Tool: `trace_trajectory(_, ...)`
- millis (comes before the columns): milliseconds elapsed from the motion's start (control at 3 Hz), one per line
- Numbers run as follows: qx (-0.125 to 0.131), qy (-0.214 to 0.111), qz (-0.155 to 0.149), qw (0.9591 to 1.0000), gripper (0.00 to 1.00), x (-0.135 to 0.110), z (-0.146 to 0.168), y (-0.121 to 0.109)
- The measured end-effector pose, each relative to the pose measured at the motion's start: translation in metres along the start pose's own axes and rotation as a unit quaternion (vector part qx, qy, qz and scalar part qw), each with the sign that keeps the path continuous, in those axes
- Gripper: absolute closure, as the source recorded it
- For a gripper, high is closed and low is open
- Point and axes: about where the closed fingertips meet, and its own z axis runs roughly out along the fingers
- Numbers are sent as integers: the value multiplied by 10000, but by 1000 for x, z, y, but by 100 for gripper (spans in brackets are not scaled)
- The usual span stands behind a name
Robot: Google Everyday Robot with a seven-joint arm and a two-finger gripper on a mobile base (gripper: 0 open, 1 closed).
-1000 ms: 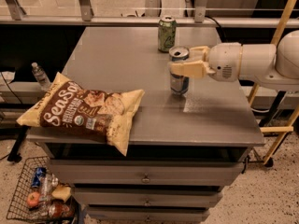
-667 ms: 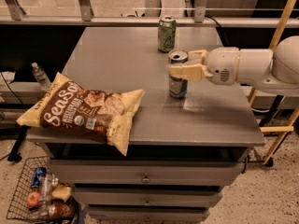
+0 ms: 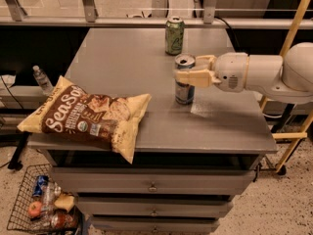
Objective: Place redbull can upright
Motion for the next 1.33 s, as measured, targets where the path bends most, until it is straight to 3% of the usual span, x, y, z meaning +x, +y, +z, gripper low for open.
trace_trajectory(1000,-66,0,-14,10000,12,-2,7,4)
trace_trajectory(1333,-88,0,-19,10000,0,-2,9,5)
